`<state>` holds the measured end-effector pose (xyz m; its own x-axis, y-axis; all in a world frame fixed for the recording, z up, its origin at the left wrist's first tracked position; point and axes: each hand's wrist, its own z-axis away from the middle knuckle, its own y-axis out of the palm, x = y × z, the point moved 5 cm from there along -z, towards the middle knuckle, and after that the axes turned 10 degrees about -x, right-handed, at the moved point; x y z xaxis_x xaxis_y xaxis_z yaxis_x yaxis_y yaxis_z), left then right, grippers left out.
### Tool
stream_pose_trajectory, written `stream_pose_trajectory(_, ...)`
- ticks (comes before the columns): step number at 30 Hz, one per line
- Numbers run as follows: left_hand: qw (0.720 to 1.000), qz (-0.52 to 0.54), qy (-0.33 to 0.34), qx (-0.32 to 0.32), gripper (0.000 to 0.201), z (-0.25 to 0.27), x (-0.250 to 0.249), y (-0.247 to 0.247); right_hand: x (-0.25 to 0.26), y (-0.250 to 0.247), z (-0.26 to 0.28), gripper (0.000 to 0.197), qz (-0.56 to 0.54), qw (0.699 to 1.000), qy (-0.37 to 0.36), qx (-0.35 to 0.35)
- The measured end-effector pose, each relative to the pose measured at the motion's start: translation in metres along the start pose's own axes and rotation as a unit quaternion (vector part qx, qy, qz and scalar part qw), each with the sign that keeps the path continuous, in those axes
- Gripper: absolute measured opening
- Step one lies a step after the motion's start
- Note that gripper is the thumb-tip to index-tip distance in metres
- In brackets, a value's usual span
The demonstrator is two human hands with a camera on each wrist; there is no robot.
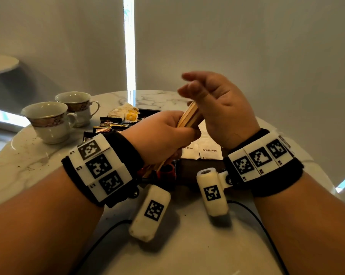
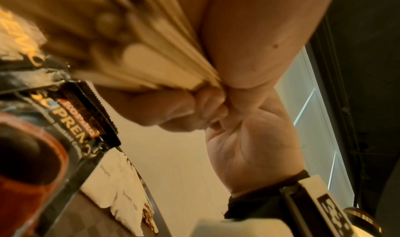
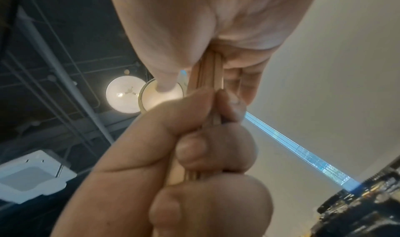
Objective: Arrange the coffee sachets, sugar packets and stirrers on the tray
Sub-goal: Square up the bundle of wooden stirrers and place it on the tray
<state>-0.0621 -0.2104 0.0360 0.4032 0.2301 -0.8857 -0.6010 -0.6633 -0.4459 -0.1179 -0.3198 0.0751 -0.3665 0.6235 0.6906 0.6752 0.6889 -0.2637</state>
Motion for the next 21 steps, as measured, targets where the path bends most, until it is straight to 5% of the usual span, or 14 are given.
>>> stream_pose_trajectory(5,1.000,0.001,0.010,-0.009,0.015,0.000,-0.003,-0.005,-0.013,-0.013,-0.010,0.076,-0.140,0.979,0.137,-0.064)
stream_pose_trajectory(9,0.999,-0.035,0.000,0.041,0.009,0.005,-0.002,0.006,-0.008,0.004,-0.008,0.103,-0.130,0.985,0.110,0.042)
stream_pose_trajectory(11,0.997,-0.051,-0.009,0.056,0.008,0.005,-0.001,0.009,-0.009,0.014,-0.003,0.096,-0.093,0.984,0.098,0.116)
stream_pose_trajectory(15,0.996,-0.060,0.001,0.062,0.010,0.004,-0.003,0.008,-0.008,0.002,-0.007,0.094,-0.146,0.985,0.088,0.035)
stream_pose_trajectory(21,0.995,-0.075,-0.012,0.068,0.018,0.004,0.003,0.011,-0.007,0.007,0.001,0.076,-0.120,0.986,0.088,0.077)
